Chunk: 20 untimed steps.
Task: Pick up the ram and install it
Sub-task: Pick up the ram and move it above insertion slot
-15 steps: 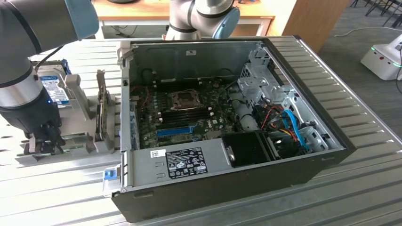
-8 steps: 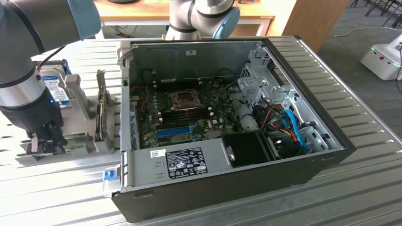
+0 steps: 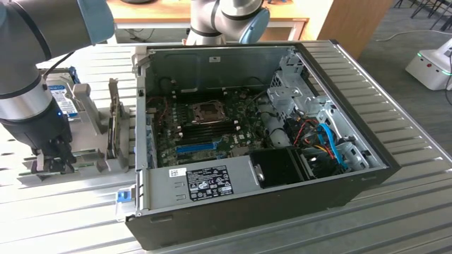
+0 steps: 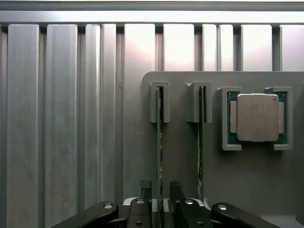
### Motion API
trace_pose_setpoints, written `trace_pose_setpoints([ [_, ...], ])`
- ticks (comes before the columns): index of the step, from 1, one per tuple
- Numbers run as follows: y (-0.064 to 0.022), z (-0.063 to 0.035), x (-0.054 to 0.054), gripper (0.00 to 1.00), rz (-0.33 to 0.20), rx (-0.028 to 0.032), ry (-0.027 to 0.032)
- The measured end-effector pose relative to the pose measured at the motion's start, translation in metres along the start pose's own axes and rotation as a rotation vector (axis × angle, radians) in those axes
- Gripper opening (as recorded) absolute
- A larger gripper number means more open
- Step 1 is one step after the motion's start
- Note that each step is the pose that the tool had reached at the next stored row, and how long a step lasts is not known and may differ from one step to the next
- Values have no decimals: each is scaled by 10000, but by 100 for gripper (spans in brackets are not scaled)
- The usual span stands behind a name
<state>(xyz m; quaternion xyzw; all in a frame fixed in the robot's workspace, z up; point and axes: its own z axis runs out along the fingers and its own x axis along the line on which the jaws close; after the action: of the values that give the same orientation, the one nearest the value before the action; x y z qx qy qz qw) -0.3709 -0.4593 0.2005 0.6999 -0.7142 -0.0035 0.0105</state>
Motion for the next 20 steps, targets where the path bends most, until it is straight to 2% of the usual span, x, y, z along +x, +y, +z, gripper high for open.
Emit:
trace_pose_setpoints([
  [20,0,36,12,29,2,1,-1],
])
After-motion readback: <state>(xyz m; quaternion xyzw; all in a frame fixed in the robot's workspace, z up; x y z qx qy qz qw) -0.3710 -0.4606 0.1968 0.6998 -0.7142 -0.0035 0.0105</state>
